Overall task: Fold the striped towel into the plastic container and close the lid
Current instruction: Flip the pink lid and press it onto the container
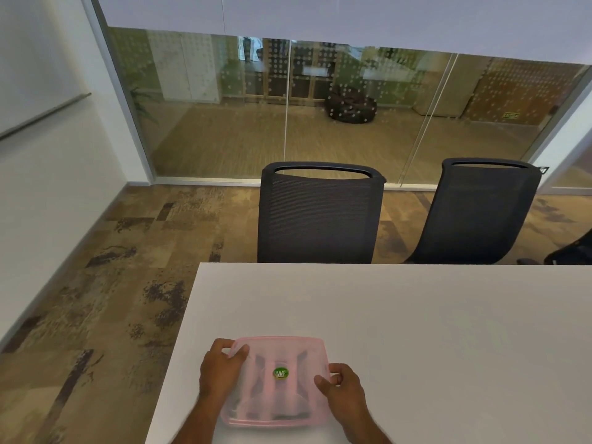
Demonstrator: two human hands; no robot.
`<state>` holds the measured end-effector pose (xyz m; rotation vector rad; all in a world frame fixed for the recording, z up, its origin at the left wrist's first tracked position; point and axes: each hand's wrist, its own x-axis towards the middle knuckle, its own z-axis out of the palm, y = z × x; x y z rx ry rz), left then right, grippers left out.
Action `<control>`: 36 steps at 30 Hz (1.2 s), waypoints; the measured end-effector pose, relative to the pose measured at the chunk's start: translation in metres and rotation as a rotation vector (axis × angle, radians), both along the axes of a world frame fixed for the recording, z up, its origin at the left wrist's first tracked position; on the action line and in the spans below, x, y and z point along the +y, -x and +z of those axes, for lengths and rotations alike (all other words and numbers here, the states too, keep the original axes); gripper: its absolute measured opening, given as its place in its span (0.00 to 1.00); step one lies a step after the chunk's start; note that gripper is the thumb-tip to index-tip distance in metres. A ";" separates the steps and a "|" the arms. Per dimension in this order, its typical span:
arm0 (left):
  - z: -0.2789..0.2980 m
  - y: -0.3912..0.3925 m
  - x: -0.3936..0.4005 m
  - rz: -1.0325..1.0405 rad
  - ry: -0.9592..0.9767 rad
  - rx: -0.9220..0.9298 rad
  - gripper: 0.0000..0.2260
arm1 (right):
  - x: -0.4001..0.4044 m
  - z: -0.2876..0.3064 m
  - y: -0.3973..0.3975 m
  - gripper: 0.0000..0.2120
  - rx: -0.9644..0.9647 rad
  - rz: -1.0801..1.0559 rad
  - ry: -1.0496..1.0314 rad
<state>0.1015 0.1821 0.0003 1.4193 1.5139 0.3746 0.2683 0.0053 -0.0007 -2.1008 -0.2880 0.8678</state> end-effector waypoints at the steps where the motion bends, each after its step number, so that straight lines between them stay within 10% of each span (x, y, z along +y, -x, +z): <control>1: 0.000 0.000 0.000 0.012 0.014 -0.002 0.14 | 0.000 -0.001 0.000 0.13 0.001 0.000 -0.003; 13: -0.005 0.000 -0.006 0.084 -0.019 -0.027 0.14 | -0.006 0.001 0.004 0.09 -0.069 0.069 -0.037; 18: -0.005 -0.001 -0.006 0.072 -0.032 -0.031 0.14 | -0.022 0.004 0.006 0.24 0.207 0.146 -0.021; 25: 0.001 0.009 -0.013 -0.012 -0.037 -0.065 0.17 | -0.030 -0.003 0.014 0.17 0.319 -0.041 -0.152; 36: 0.008 0.065 -0.005 -0.352 0.429 -0.203 0.55 | -0.029 -0.004 0.018 0.13 0.261 -0.053 -0.148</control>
